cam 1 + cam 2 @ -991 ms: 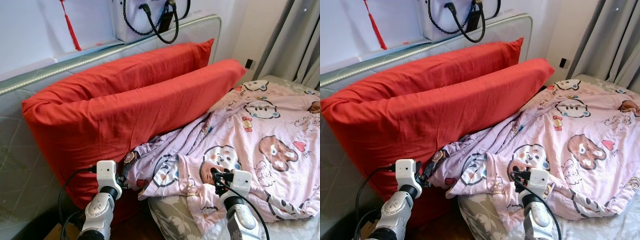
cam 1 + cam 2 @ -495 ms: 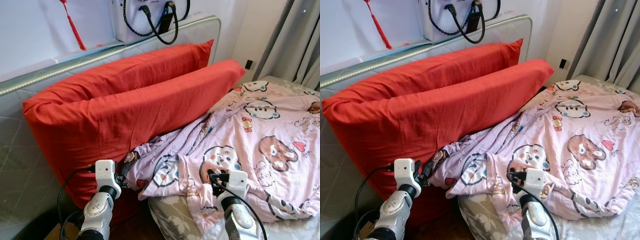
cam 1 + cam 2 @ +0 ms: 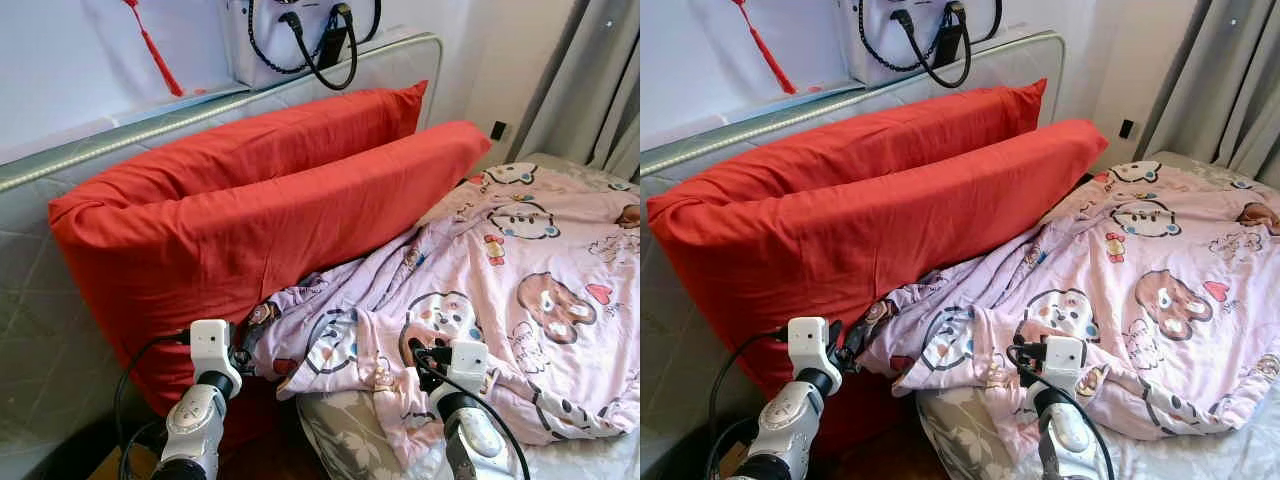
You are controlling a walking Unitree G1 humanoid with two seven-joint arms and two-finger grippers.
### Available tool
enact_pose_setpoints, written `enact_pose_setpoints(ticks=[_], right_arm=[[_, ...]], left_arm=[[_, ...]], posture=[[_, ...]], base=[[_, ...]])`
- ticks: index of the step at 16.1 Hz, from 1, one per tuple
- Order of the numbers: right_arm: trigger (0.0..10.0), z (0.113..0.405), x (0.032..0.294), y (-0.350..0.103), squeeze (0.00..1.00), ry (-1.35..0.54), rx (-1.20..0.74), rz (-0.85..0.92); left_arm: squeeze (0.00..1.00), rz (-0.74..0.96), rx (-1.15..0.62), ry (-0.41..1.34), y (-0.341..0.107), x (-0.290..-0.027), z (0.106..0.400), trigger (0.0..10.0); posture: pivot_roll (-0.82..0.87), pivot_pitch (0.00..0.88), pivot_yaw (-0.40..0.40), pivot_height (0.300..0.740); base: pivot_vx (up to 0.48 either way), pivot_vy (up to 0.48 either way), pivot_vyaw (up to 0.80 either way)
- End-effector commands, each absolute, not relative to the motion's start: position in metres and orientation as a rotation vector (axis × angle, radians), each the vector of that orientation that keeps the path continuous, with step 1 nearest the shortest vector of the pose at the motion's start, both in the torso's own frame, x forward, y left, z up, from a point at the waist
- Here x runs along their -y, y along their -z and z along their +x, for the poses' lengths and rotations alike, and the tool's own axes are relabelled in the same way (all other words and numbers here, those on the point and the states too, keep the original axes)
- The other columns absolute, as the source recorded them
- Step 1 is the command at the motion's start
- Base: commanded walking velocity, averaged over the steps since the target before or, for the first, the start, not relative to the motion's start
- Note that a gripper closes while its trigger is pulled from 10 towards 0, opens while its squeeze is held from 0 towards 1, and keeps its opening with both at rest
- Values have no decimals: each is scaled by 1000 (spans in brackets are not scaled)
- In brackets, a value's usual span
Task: Clean up the room
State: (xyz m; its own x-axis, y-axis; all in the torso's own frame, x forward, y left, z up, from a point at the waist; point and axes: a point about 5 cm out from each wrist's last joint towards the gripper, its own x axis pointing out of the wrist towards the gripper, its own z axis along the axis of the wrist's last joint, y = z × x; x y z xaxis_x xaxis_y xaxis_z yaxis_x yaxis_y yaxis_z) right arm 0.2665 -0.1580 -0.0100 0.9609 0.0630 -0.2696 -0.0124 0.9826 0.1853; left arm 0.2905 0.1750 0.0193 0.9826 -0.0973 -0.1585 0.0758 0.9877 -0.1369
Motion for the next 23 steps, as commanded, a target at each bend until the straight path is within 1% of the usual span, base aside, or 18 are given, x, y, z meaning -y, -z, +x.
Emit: enact_pose_setpoints(ticks=[1,5,9,12,18,20,23], right_arm=[[10000,263,157,16,0,-40,-335,170],[10000,263,157,14,0,-34,-303,196],[10000,264,157,14,0,-33,-313,184],[10000,263,157,15,0,-31,-314,189],[10000,261,156,17,0,-32,-331,191],[10000,261,157,17,0,-29,-333,191],[10000,260,159,20,0,-5,-354,183]], left_arm=[[0,-127,-161,84,-22,-178,293,10000],[0,-130,-168,88,-21,-178,293,10000],[0,-141,-178,82,-20,-178,293,10000],[0,-141,-185,80,-20,-179,293,10000],[0,-139,-190,82,-20,-179,294,10000],[0,-143,-196,82,-20,-179,294,10000],[0,-125,-192,87,-21,-179,294,10000]], posture=[[9,0,9,710],[10,0,9,680],[13,0,9,680],[14,0,11,680],[16,0,10,680],[15,0,11,680],[17,0,9,680]], base=[[0,0,0],[0,0,0],[0,0,0],[0,441,0],[0,0,0],[0,480,0],[0,0,0]])
